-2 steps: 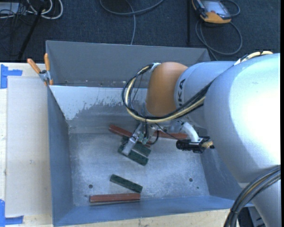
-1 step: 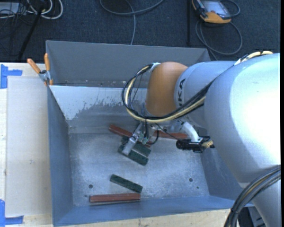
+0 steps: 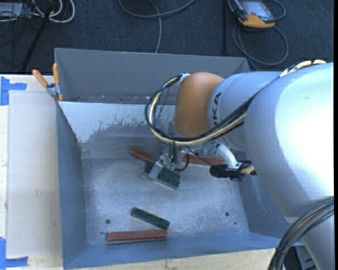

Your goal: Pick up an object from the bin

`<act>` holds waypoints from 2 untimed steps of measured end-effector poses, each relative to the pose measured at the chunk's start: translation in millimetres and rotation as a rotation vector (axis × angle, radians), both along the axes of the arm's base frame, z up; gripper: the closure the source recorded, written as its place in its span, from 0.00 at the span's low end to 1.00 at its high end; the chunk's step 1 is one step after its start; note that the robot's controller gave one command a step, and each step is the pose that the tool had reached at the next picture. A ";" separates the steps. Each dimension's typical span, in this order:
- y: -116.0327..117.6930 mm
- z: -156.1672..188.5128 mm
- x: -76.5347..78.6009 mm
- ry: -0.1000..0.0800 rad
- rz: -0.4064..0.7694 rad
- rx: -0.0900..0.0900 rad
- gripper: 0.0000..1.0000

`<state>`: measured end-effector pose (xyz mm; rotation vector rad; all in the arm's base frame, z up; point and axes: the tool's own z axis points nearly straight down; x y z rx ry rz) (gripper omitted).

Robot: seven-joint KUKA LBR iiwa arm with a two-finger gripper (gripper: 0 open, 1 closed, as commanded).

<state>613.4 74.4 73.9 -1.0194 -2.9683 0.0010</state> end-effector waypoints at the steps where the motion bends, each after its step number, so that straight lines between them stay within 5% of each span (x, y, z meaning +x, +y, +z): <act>1: -0.1 12.4 0.8 -0.006 0.005 -0.001 1.00; 2: 0.1 26.5 0.9 -0.004 0.009 -0.001 1.00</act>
Offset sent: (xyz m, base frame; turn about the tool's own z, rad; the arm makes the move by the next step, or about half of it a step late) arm -0.0002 -0.0002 0.0115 0.0000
